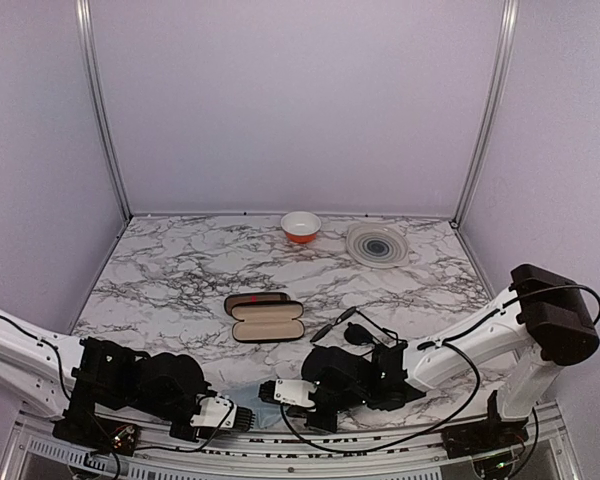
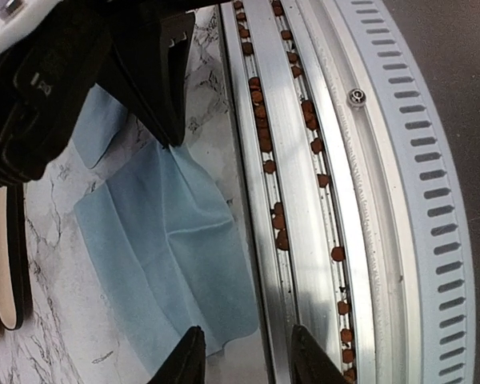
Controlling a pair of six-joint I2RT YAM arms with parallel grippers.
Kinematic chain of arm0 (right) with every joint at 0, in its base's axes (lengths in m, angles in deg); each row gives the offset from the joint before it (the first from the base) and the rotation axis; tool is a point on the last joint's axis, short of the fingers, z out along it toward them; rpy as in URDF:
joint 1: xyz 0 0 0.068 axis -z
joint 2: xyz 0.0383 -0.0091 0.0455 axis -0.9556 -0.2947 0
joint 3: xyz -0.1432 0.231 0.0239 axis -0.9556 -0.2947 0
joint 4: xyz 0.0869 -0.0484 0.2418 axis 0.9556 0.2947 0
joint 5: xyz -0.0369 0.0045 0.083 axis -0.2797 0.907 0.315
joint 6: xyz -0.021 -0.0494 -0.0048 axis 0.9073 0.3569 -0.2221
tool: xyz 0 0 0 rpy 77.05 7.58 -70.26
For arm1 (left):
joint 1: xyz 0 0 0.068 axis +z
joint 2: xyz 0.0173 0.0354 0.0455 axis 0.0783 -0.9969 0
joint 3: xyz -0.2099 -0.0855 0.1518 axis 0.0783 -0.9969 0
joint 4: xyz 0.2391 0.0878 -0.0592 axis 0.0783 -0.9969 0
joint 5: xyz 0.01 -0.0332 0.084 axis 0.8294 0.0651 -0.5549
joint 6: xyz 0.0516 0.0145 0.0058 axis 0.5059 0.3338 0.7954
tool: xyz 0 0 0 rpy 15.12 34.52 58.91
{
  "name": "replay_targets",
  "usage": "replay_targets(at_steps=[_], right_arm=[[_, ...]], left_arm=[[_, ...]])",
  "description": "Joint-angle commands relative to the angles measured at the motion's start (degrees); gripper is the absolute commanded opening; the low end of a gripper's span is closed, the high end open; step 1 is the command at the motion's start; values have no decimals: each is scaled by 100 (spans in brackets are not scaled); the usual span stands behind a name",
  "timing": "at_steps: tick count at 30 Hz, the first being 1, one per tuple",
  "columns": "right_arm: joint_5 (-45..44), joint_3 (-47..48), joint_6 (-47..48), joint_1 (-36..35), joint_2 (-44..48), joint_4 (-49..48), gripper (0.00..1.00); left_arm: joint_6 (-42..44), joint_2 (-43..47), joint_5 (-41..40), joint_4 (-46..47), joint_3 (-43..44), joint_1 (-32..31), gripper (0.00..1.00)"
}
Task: Organize the sunglasses
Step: Pick up the corner of the glasses cleaning cloth from the center of the board, then fold the glasses cleaning cloth at the center of the board.
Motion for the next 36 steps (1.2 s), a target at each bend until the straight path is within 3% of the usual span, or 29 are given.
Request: replay_targets(at_steps=[1, 16, 24, 30, 36], right_arm=[[-50, -91, -99, 47, 96, -105, 0], [-10, -168, -98, 62, 44, -218, 0], [56, -167, -90, 68, -18, -234, 0], [68, -164, -64, 81, -21, -203, 0], [78, -131, -32, 77, -23, -172, 0]], left_arm=[[417, -191, -111, 10, 131, -49, 37], [1069, -1136, -162, 262, 177, -43, 23], [1071, -1396, -630, 586, 122, -28, 27], [1192, -1438, -709, 574, -1, -28, 24], [1217, -1587, -692, 405, 38, -31, 5]])
